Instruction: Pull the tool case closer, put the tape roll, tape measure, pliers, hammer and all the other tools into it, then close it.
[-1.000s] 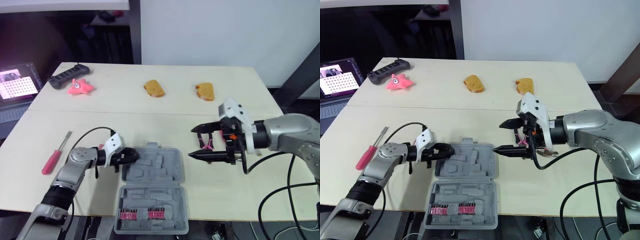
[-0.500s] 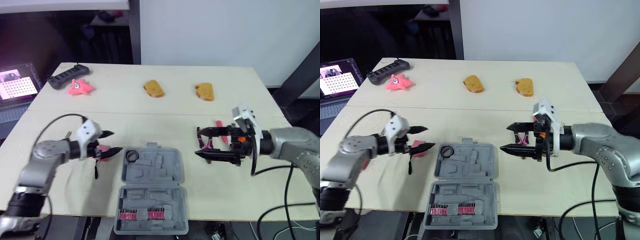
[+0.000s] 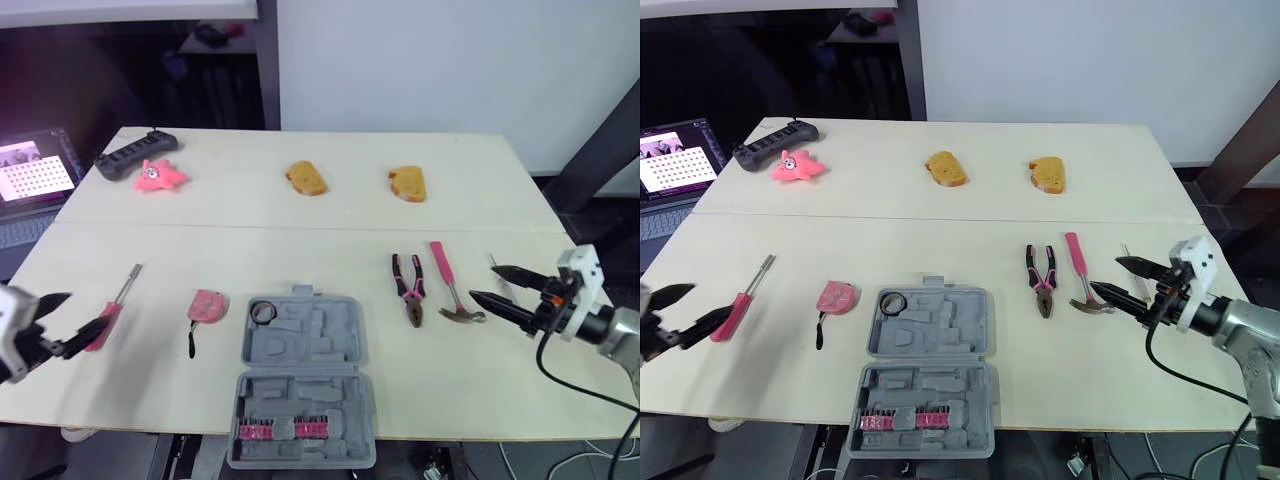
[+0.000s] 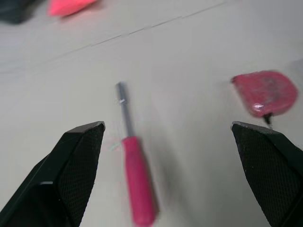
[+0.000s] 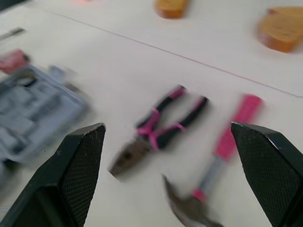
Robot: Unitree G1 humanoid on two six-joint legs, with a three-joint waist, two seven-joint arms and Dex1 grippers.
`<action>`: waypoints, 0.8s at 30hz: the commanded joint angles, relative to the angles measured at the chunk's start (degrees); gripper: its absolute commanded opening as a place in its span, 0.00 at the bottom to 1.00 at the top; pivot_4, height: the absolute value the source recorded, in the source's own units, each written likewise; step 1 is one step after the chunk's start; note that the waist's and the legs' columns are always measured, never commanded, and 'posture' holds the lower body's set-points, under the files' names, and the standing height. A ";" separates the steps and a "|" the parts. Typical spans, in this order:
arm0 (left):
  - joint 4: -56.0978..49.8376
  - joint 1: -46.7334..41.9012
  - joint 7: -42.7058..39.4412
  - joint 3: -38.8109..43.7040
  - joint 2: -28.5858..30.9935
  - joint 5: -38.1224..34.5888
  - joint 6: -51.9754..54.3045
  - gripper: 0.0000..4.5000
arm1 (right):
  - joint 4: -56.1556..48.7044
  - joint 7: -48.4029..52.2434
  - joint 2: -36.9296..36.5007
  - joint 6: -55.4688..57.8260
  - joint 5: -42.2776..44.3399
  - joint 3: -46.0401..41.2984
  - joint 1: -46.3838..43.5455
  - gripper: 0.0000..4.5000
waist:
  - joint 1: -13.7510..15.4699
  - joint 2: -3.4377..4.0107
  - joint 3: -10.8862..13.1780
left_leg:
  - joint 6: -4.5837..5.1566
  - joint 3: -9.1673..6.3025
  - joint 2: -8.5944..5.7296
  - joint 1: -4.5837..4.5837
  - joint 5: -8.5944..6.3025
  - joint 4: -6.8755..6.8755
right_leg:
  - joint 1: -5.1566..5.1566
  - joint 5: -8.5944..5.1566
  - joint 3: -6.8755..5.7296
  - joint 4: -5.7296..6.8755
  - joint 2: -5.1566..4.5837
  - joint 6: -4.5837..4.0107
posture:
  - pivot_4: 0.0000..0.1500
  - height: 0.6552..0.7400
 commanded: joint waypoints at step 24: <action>-33.36 21.19 9.45 3.82 -17.38 -10.52 5.09 1.00 | -15.42 13.40 -5.05 25.24 8.69 22.44 -32.98 1.00 | -1.29 -0.02 -0.05 | -0.02 0.07 0.03 0.00 0.00 -0.02 | -0.02 -0.02 0.11 -0.03 -0.01 -0.01 | 1.00 0.68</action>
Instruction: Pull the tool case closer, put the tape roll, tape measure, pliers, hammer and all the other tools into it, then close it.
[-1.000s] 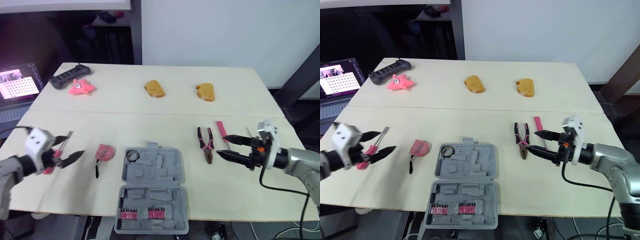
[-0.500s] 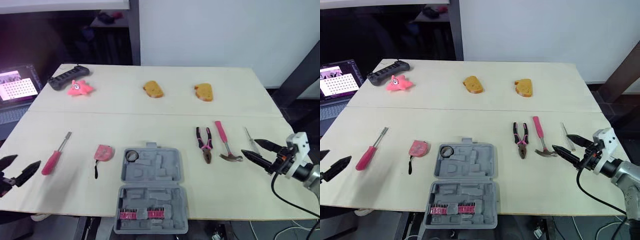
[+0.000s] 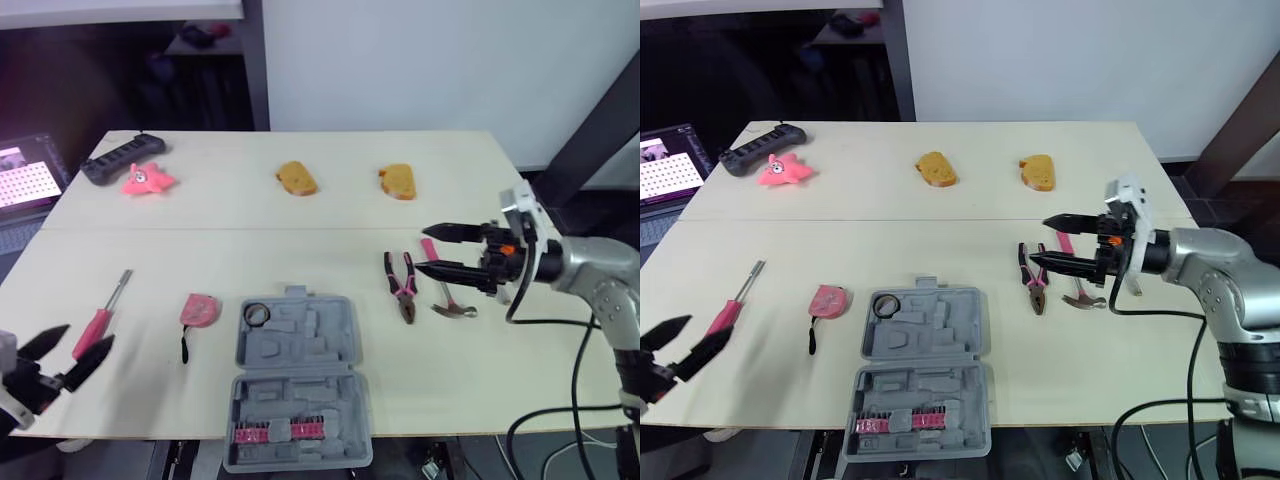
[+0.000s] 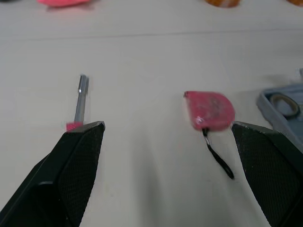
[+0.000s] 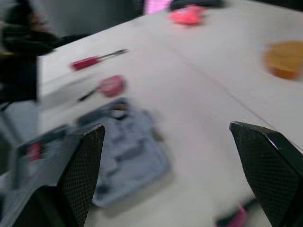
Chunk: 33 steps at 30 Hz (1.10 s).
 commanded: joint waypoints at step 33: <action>12.84 -17.68 22.14 -29.10 -11.24 21.89 -9.21 1.00 | -12.94 3.04 -5.33 12.11 -0.61 8.26 -11.60 1.00 | 0.38 -0.04 -0.04 | 0.00 0.07 -0.08 -0.07 0.00 0.02 | 0.02 0.04 0.02 -0.25 -0.11 0.03 | 1.00 0.68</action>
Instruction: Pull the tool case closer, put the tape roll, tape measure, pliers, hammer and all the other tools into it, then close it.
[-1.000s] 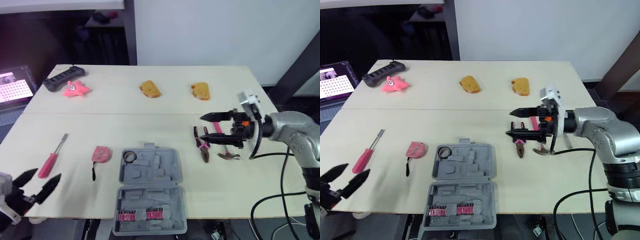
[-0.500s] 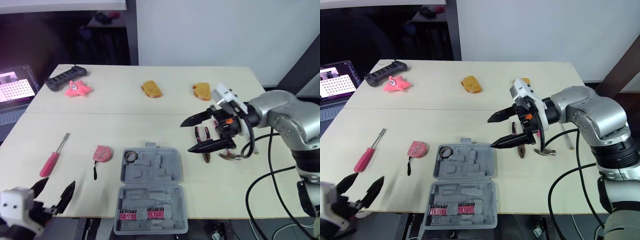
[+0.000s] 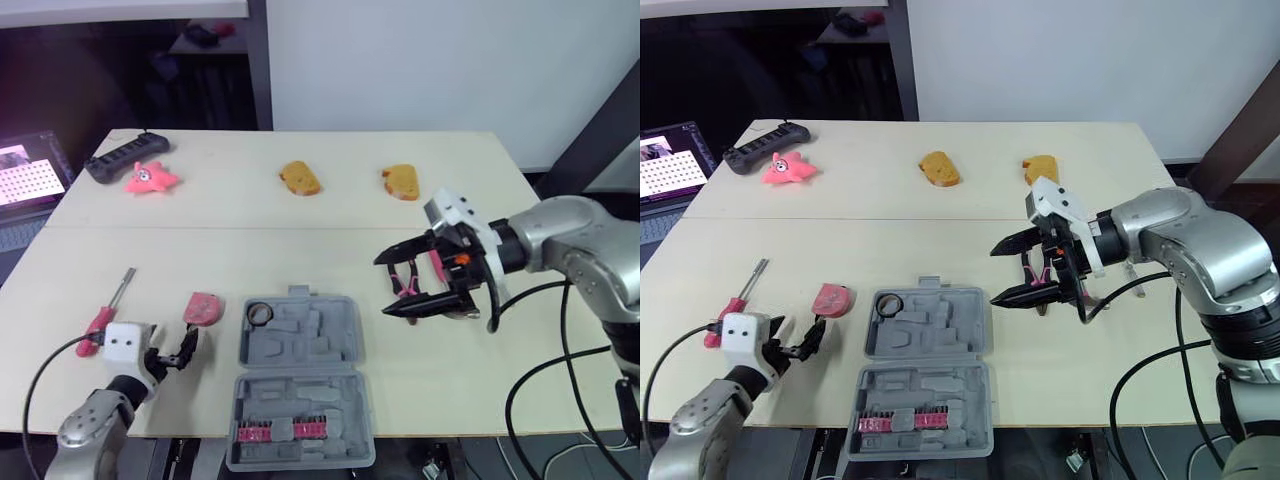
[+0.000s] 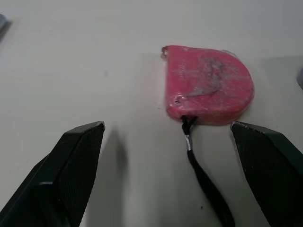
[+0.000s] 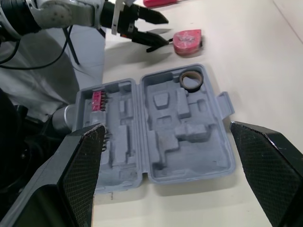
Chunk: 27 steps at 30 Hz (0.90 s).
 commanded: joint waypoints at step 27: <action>-6.20 11.93 0.27 -10.75 -3.98 2.17 -6.84 0.02 | -1.46 0.10 2.26 -1.93 1.07 -1.50 -2.74 1.00 | 1.34 0.22 -0.12 | 0.01 0.03 -0.03 0.00 -0.01 -0.04 | 0.02 0.01 0.01 -0.08 -0.07 0.02 | 1.00 0.68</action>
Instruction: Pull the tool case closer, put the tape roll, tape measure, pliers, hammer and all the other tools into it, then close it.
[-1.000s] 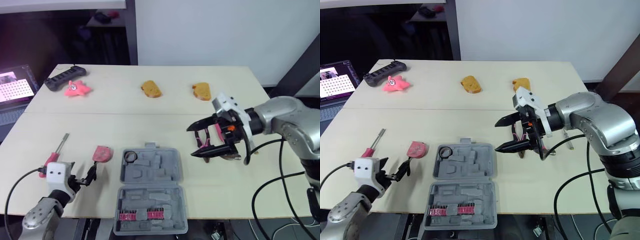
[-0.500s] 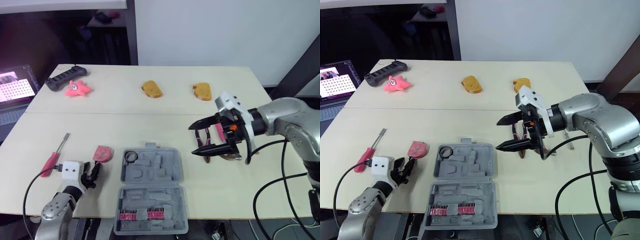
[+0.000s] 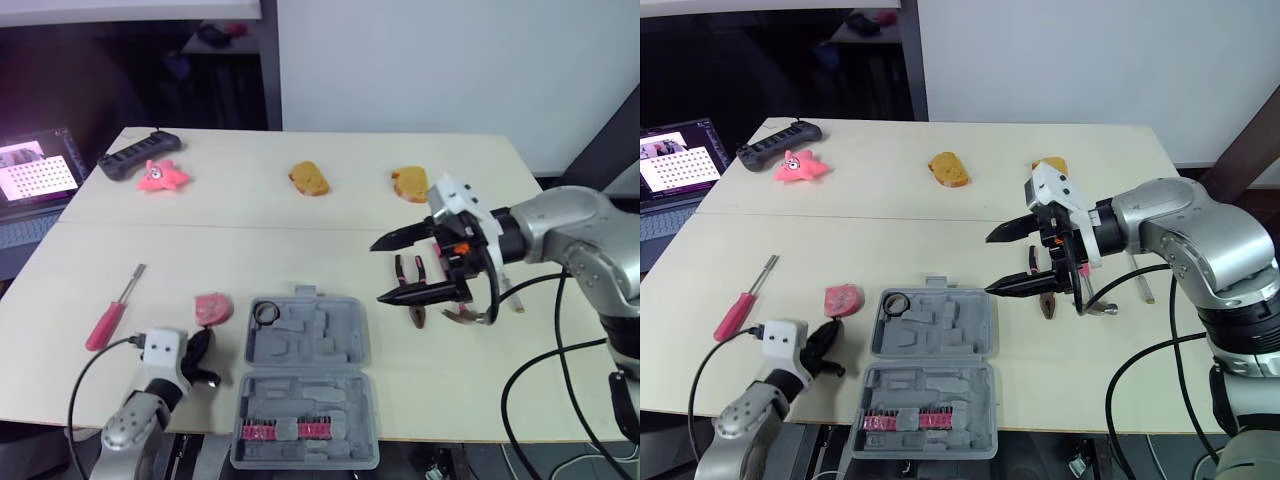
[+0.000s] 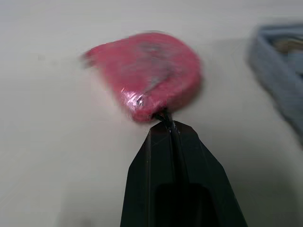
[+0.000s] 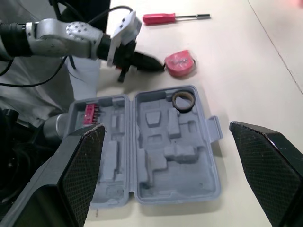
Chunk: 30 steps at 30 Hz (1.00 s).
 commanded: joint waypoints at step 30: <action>-12.93 26.24 -11.57 5.20 4.68 -13.40 -0.04 0.13 | -1.26 2.46 0.78 1.35 3.22 0.62 -0.76 1.00 | -1.76 -0.05 0.02 | 0.07 0.12 0.00 0.02 -0.05 -0.03 | -0.14 -0.12 0.12 -0.09 -0.01 -0.20 | 1.00 0.68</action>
